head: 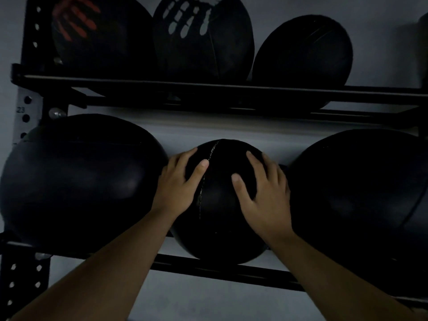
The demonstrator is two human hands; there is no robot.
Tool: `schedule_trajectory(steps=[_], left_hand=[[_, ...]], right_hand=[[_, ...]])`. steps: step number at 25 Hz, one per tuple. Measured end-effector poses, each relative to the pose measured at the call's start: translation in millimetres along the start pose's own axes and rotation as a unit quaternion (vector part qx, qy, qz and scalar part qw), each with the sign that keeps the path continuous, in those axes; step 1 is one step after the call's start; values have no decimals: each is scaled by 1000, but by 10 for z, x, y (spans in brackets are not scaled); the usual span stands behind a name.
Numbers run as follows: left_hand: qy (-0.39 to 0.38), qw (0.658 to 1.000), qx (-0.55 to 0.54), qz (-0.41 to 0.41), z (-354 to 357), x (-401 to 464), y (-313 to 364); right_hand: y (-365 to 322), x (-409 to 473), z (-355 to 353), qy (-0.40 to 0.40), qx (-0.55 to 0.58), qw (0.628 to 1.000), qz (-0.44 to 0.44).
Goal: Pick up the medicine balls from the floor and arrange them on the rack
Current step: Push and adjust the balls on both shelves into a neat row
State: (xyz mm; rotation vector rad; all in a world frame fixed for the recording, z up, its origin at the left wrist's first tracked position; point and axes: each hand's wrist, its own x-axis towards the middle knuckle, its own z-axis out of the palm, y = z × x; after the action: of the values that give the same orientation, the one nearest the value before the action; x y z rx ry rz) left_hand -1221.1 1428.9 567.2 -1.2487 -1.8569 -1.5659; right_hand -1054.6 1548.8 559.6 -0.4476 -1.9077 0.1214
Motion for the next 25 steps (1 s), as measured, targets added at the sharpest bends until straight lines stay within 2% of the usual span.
schedule_trajectory(steps=[3,6,8,11,14,19,23,25], left_hand=[[-14,999,25,-20,-33,190,60],[-86,990,46,-101,-61,551,203],[-93,986,82,-112,-15,613,254],[-28,998,32,-43,50,404,167],[-26,999,-27,-19,26,283,109],[-39,999,4,-21,1,319,152],[-45,998,27,-42,1,269,231],[-33,995,80,-48,56,194,292]], right_hand=[[-41,234,-10,-27,-17,999,16],[-67,806,-110,-124,34,990,63],[-8,925,-107,-162,45,982,81],[19,807,-57,-120,84,986,74],[6,619,-78,-30,137,989,37],[125,339,-27,-70,35,997,13],[138,353,-13,-27,54,998,16],[216,412,-57,-48,84,995,-5]])
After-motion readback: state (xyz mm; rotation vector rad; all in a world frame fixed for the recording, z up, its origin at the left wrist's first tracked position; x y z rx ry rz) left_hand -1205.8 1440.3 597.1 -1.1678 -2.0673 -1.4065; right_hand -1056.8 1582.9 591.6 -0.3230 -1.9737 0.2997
